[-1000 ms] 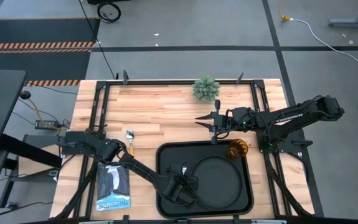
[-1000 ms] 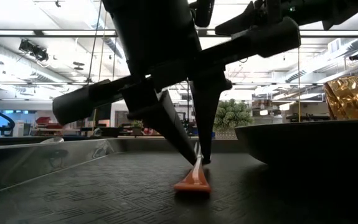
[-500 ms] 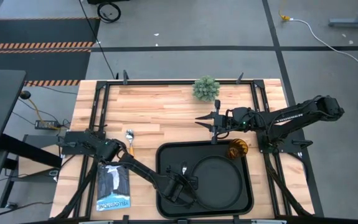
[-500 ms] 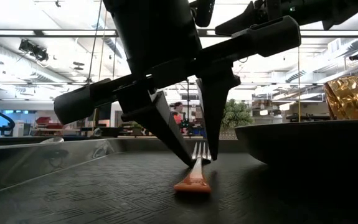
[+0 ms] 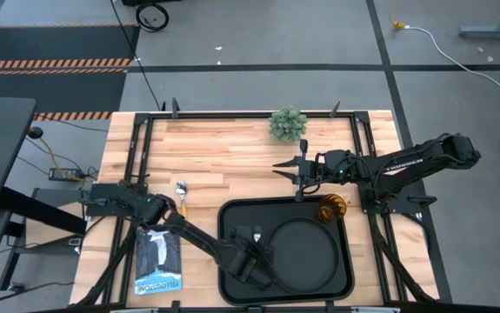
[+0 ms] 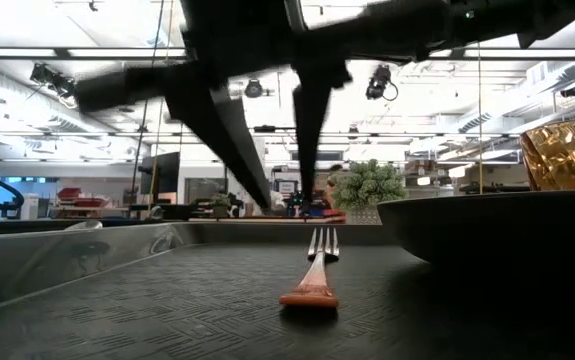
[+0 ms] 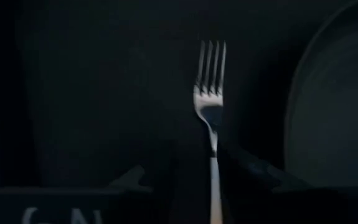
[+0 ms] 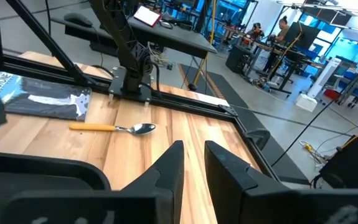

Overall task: Pick and place plate/cup/fork/spoon on tray
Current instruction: Put the yellow spoon on the left side of the white orange fork

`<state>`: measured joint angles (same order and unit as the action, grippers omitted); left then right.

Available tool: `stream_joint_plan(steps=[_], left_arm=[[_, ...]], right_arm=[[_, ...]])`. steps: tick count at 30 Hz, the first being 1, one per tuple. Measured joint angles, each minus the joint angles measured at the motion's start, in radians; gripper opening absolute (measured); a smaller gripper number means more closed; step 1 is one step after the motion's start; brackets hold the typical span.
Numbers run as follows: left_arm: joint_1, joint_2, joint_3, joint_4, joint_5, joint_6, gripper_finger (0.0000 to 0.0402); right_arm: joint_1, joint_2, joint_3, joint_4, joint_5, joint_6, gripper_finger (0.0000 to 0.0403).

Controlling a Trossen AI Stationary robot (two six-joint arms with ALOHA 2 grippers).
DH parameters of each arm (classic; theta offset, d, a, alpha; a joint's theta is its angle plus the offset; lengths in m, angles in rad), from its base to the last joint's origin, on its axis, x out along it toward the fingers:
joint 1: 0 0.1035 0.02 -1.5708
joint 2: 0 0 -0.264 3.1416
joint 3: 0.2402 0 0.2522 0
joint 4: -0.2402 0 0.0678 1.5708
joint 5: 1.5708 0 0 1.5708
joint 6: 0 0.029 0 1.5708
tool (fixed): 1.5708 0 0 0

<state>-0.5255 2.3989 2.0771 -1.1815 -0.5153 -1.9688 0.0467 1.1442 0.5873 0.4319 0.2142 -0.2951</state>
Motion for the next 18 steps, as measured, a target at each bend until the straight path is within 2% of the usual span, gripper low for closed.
stream_joint_plan(steps=[9, 15, 18], left_arm=[[-0.002, -0.001, 0.123, -0.382, -0.002, 0.023, 0.0126], [-0.002, -0.001, 0.12, -0.389, 0.003, 0.344, 0.0126], [0.0, -0.001, 0.105, -0.393, -0.009, 0.374, 0.0125]], right_arm=[[0.0, 0.0, 0.0, 0.01, -0.001, -0.003, 0.007], [0.007, 0.0, 0.0, 0.016, -0.084, 0.012, 0.007], [0.03, 0.0, 0.0, 0.023, -0.085, 0.012, 0.007]])
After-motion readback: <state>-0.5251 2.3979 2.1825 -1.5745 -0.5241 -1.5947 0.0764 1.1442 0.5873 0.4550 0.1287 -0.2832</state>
